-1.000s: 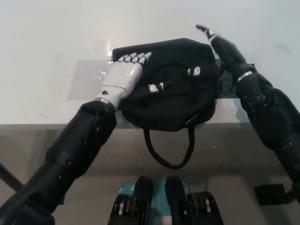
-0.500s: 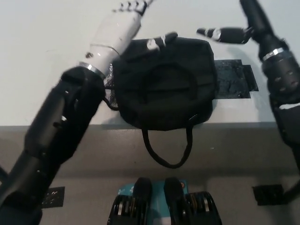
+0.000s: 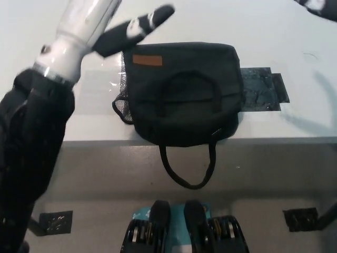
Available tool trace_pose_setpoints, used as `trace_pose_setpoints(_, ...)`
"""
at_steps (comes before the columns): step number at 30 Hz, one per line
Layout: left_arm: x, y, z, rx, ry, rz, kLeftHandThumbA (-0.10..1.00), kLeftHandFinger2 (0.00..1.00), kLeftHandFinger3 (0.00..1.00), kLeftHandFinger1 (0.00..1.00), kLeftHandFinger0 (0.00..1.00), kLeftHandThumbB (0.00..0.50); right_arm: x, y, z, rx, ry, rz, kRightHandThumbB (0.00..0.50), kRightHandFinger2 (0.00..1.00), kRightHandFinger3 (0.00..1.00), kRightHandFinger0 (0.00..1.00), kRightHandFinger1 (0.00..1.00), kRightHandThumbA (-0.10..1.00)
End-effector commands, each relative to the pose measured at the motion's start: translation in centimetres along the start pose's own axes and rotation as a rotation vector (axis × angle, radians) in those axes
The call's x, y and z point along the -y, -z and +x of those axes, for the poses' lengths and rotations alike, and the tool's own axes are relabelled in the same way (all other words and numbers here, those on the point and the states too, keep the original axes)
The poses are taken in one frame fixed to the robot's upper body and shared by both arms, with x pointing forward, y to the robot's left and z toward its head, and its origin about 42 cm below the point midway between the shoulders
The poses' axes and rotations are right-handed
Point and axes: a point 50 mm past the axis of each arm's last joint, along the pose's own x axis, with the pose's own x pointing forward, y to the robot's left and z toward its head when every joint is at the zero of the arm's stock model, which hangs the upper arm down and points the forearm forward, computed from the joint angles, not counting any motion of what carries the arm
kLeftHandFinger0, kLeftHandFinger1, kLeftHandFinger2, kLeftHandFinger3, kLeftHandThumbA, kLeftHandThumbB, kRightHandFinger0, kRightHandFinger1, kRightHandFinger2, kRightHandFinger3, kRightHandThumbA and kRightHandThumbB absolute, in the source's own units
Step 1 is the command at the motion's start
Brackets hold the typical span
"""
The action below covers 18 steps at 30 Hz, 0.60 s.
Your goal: A soft travel bag is kept infront of the robot in the middle of the desk and the robot uses both its hands to press it to reduce its size
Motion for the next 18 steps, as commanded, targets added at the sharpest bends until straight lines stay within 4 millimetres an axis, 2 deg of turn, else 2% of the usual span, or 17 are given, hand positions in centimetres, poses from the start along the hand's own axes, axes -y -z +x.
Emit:
trace_pose_setpoints(1, -2.6, -4.5, -5.0, 0.092, -0.039, -0.192, 1.00, 1.00, 1.00, 1.00, 1.00, 0.352, 1.1, -7.6, -6.0, 0.234, -0.020, 0.159, 0.261, 1.00, 1.00, 1.00, 1.00, 1.00)
trace_pose_setpoints(2, -2.3, -5.3, -6.9, 0.101, -0.070, -0.245, 1.00, 1.00, 1.00, 1.00, 1.00, 0.353, 0.6, -8.7, -7.8, 0.264, -0.008, 0.163, 0.256, 1.00, 1.00, 1.00, 1.00, 1.00)
trace_pose_setpoints(4, -2.0, -6.3, -9.2, 0.107, -0.094, -0.319, 1.00, 1.00, 1.00, 1.00, 1.00, 0.349, -0.1, -9.8, -10.0, 0.285, -0.001, 0.185, 0.277, 1.00, 1.00, 1.00, 1.00, 1.00)
trace_pose_setpoints(6, -1.1, -7.7, -12.2, 0.117, -0.126, -0.406, 1.00, 1.00, 1.00, 1.00, 1.00, 0.323, -1.3, -10.6, -13.0, 0.294, 0.007, 0.201, 0.266, 1.00, 1.00, 1.00, 1.00, 1.00)
trace_pose_setpoints(7, -0.7, -8.3, -13.3, 0.112, -0.136, -0.443, 1.00, 1.00, 1.00, 1.00, 1.00, 0.327, -2.0, -10.5, -14.2, 0.291, 0.010, 0.211, 0.261, 1.00, 1.00, 1.00, 1.00, 1.00)
trace_pose_setpoints(9, 0.3, -9.1, -15.8, 0.094, -0.166, -0.483, 1.00, 1.00, 1.00, 1.00, 1.00, 0.318, -3.5, -10.1, -16.6, 0.257, 0.010, 0.247, 0.257, 1.00, 1.00, 1.00, 1.00, 1.00)
trace_pose_setpoints(11, 0.9, -9.7, -17.9, 0.026, -0.154, -0.523, 1.00, 1.00, 1.00, 1.00, 1.00, 0.369, -4.5, -10.0, -17.9, 0.230, 0.000, 0.261, 0.196, 1.00, 1.00, 1.00, 1.00, 1.00)
trace_pose_setpoints(12, 1.2, -10.0, -18.9, -0.009, -0.146, -0.537, 1.00, 1.00, 1.00, 1.00, 1.00, 0.376, -5.0, -10.0, -18.5, 0.218, -0.003, 0.265, 0.186, 1.00, 1.00, 1.00, 1.00, 1.00)
trace_pose_setpoints(13, 1.3, -10.0, -19.4, -0.016, -0.145, -0.535, 1.00, 1.00, 1.00, 1.00, 1.00, 0.362, -5.3, -9.9, -18.9, 0.204, -0.004, 0.271, 0.186, 1.00, 1.00, 1.00, 1.00, 1.00)
trace_pose_setpoints(14, 2.0, -10.0, -21.2, -0.061, -0.141, -0.553, 1.00, 1.00, 1.00, 1.00, 1.00, 0.344, -6.2, -9.0, -20.2, 0.148, -0.015, 0.302, 0.174, 1.00, 1.00, 1.00, 1.00, 1.00)
trace_pose_setpoints(15, 2.2, -10.0, -21.7, -0.081, -0.135, -0.564, 1.00, 1.00, 1.00, 1.00, 1.00, 0.343, -6.4, -8.6, -20.6, 0.135, -0.019, 0.307, 0.167, 1.00, 1.00, 1.00, 1.00, 1.00)
trace_pose_setpoints(17, 3.4, -9.2, -24.1, -0.152, -0.127, -0.629, 1.00, 1.00, 1.00, 1.00, 1.00, 0.311, -7.4, -6.8, -22.4, 0.057, -0.046, 0.331, 0.182, 1.00, 1.00, 1.00, 1.00, 1.00)
trace_pose_setpoints(18, 3.9, -8.8, -24.7, -0.169, -0.123, -0.651, 1.00, 1.00, 1.00, 1.00, 1.00, 0.308, -7.7, -6.2, -22.9, 0.036, -0.046, 0.333, 0.170, 1.00, 1.00, 1.00, 1.00, 1.00)
